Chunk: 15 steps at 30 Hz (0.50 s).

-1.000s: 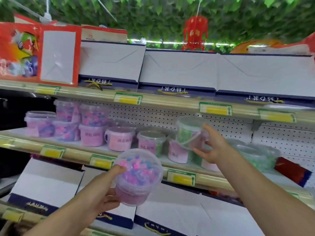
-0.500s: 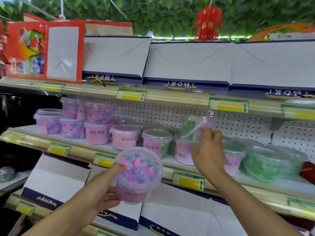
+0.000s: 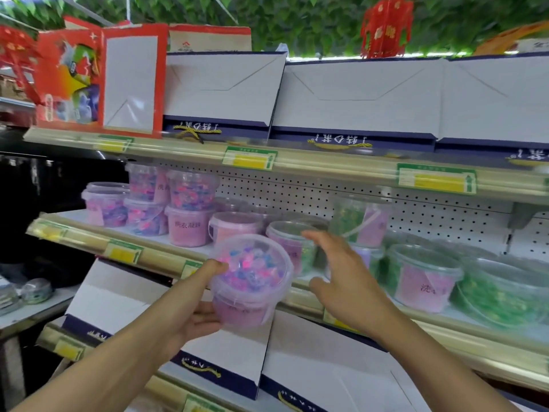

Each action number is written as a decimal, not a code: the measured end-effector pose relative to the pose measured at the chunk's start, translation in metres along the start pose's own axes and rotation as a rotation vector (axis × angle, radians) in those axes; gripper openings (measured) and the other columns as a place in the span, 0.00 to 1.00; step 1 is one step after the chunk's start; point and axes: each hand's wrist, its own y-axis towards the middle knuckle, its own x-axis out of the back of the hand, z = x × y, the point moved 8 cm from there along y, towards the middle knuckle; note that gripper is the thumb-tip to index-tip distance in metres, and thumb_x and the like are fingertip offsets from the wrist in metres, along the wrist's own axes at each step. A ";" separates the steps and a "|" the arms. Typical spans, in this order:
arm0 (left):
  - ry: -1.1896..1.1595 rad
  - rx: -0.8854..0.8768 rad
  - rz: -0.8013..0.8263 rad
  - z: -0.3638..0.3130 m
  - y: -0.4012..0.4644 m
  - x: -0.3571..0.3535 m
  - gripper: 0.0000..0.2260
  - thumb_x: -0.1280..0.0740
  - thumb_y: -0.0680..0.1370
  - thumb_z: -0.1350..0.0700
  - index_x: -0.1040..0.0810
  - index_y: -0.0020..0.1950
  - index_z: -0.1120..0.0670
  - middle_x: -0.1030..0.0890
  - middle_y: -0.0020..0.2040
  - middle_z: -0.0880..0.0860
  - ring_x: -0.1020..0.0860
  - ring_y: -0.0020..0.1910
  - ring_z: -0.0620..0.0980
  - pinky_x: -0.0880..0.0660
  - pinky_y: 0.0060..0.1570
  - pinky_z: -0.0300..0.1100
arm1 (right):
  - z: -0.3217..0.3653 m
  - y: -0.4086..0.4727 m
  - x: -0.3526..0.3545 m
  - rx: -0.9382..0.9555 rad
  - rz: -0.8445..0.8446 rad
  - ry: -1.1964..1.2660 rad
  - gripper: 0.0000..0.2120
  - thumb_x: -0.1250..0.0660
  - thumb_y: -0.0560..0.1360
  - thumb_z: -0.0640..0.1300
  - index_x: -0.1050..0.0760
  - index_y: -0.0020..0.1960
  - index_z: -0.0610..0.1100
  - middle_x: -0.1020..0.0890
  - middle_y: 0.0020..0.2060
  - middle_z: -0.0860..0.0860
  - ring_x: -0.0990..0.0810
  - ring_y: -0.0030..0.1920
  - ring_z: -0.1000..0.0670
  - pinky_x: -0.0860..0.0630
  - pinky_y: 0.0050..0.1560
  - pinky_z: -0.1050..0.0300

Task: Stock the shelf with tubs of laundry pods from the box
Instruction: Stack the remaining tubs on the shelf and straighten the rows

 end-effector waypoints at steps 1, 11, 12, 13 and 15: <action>-0.018 -0.004 0.003 -0.005 0.004 0.003 0.15 0.33 0.73 0.47 0.27 0.55 0.53 0.21 0.48 0.65 0.20 0.48 0.61 0.23 0.49 0.49 | 0.008 0.002 -0.013 0.003 0.116 0.119 0.32 0.33 0.68 0.43 0.38 0.70 0.55 0.31 0.67 0.57 0.35 0.68 0.58 0.37 0.64 0.63; 0.133 -0.138 0.130 -0.070 0.045 0.031 0.29 0.40 0.68 0.32 0.24 0.56 0.53 0.20 0.50 0.58 0.20 0.48 0.56 0.22 0.49 0.46 | 0.031 0.048 -0.032 -0.006 -0.143 0.330 0.19 0.27 0.69 0.46 0.29 0.54 0.61 0.19 0.51 0.58 0.21 0.53 0.58 0.25 0.59 0.51; 0.132 -0.179 0.151 -0.077 0.048 0.034 0.27 0.40 0.69 0.34 0.24 0.56 0.53 0.20 0.50 0.56 0.19 0.48 0.54 0.22 0.49 0.45 | 0.031 0.053 -0.031 -0.033 -0.184 0.361 0.17 0.26 0.69 0.45 0.29 0.51 0.60 0.18 0.48 0.57 0.20 0.50 0.58 0.23 0.57 0.52; 0.123 -0.227 0.167 -0.084 0.052 0.036 0.22 0.39 0.72 0.37 0.24 0.56 0.53 0.20 0.51 0.54 0.19 0.48 0.53 0.23 0.50 0.44 | 0.030 0.059 -0.031 -0.058 -0.230 0.386 0.16 0.26 0.68 0.44 0.28 0.49 0.59 0.18 0.45 0.56 0.19 0.48 0.58 0.22 0.55 0.52; 0.176 -0.335 0.165 -0.096 0.061 0.041 0.14 0.36 0.77 0.49 0.25 0.59 0.55 0.20 0.55 0.55 0.19 0.50 0.51 0.23 0.51 0.41 | 0.031 0.071 -0.027 -0.101 -0.329 0.372 0.15 0.26 0.68 0.43 0.28 0.47 0.56 0.18 0.42 0.55 0.19 0.45 0.55 0.21 0.50 0.53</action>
